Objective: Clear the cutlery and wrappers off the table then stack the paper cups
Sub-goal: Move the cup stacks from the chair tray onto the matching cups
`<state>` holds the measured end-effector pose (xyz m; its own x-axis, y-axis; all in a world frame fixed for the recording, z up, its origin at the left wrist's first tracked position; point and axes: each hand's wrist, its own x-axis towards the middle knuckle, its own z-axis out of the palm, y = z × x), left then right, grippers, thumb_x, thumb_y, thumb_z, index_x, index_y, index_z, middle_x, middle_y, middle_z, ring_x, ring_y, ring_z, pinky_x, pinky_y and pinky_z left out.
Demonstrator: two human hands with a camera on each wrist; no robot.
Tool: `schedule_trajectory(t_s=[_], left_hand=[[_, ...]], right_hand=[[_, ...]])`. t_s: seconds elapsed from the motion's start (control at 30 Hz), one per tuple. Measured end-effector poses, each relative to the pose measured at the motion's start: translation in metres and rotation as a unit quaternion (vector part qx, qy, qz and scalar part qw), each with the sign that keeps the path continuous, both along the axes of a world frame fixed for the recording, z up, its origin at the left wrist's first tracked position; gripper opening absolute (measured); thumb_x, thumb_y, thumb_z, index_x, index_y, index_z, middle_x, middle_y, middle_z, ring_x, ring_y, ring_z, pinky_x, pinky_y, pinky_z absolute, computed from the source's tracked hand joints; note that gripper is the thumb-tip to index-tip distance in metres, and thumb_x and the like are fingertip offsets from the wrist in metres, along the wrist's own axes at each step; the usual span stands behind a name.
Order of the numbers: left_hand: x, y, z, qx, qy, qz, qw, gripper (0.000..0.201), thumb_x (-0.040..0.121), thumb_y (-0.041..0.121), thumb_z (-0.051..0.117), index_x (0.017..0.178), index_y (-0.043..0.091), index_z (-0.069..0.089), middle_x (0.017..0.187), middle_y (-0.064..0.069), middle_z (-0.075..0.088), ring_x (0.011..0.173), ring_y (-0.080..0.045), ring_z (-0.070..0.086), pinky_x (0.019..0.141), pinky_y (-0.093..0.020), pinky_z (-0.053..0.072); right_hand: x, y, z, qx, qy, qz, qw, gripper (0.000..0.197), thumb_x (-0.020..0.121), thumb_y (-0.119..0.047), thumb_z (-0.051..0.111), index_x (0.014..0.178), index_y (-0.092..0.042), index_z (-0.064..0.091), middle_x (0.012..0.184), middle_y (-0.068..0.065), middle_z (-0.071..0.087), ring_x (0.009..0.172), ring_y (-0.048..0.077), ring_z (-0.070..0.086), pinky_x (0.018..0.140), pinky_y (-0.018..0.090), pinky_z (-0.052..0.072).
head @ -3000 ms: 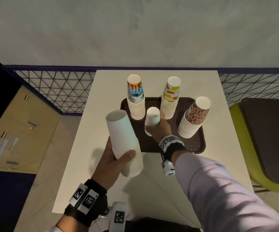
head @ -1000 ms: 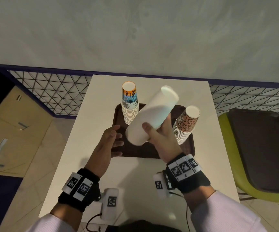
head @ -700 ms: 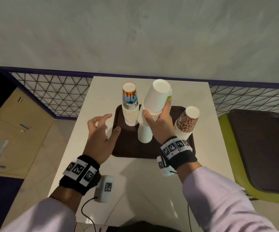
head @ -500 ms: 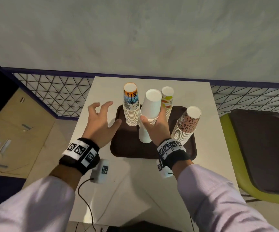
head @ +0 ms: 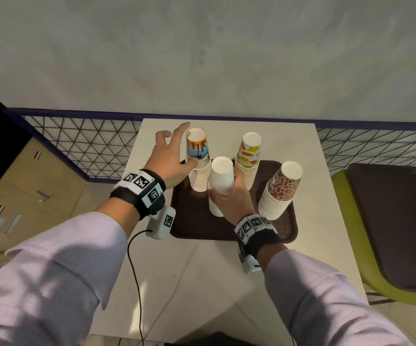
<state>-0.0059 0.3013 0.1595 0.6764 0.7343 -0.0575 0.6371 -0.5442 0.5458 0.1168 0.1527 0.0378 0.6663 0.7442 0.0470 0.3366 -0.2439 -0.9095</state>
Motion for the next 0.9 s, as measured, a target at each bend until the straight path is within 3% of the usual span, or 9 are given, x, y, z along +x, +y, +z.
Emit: schedule_trajectory(t_s=[0.1,0.2,0.37,0.57,0.73,0.9], left_hand=[[0.014,0.005,0.004,0.005,-0.006,-0.013,1.0,0.086,0.09,0.034,0.071,0.154,0.047,0.014,0.154,-0.01,0.02,0.138,-0.034,0.043,0.112,-0.039,0.04],[0.028,0.009,0.008,0.031,-0.004,-0.021,0.999,0.084,0.087,0.035,0.073,0.153,0.045,0.023,0.154,-0.011,0.024,0.139,-0.036,0.041,0.113,-0.04,0.04],[0.047,0.014,0.006,0.045,0.045,-0.029,0.998,0.088,0.082,0.037,0.079,0.153,0.042,0.027,0.158,-0.014,0.024,0.14,-0.041,0.038,0.112,-0.046,0.038],[0.057,0.016,-0.001,0.039,0.072,-0.033,0.996,0.073,0.085,0.03,0.077,0.148,0.035,0.04,0.143,-0.014,0.042,0.123,-0.036,0.056,0.103,-0.042,0.047],[0.057,0.016,-0.005,0.051,0.062,-0.021,0.997,0.062,0.091,0.023,0.071,0.144,0.038,0.044,0.138,-0.013,0.047,0.121,-0.036,0.056,0.1,-0.043,0.048],[0.051,0.017,-0.005,0.068,0.069,-0.029,0.995,0.064,0.092,0.023,0.07,0.148,0.039,0.043,0.137,-0.013,0.051,0.119,-0.034,0.057,0.098,-0.043,0.049]], right_hand=[[0.003,0.001,0.017,0.01,-0.042,-0.006,0.999,0.092,0.072,-0.037,0.085,0.146,-0.022,0.033,0.138,0.002,0.054,0.126,0.018,0.054,0.105,0.031,0.048],[0.011,-0.004,0.037,0.043,-0.105,0.014,0.993,0.096,0.077,-0.031,0.083,0.154,-0.015,0.027,0.151,0.007,0.045,0.139,0.021,0.044,0.115,0.031,0.037],[0.019,-0.005,0.051,0.014,-0.193,0.064,0.979,0.086,0.082,-0.025,0.08,0.153,-0.013,0.035,0.146,0.009,0.051,0.133,0.023,0.047,0.11,0.025,0.032],[0.017,-0.009,0.049,-0.028,-0.178,0.09,0.979,0.081,0.086,-0.021,0.077,0.154,-0.02,0.034,0.141,0.008,0.058,0.127,0.024,0.054,0.103,0.025,0.04],[0.014,-0.009,0.049,-0.031,-0.175,0.079,0.981,0.082,0.085,-0.02,0.078,0.154,-0.02,0.034,0.144,0.004,0.056,0.128,0.024,0.055,0.099,0.021,0.037],[0.013,-0.009,0.049,-0.033,-0.181,0.075,0.98,0.085,0.084,-0.019,0.079,0.155,-0.02,0.033,0.146,0.003,0.054,0.13,0.023,0.054,0.1,0.02,0.036]])
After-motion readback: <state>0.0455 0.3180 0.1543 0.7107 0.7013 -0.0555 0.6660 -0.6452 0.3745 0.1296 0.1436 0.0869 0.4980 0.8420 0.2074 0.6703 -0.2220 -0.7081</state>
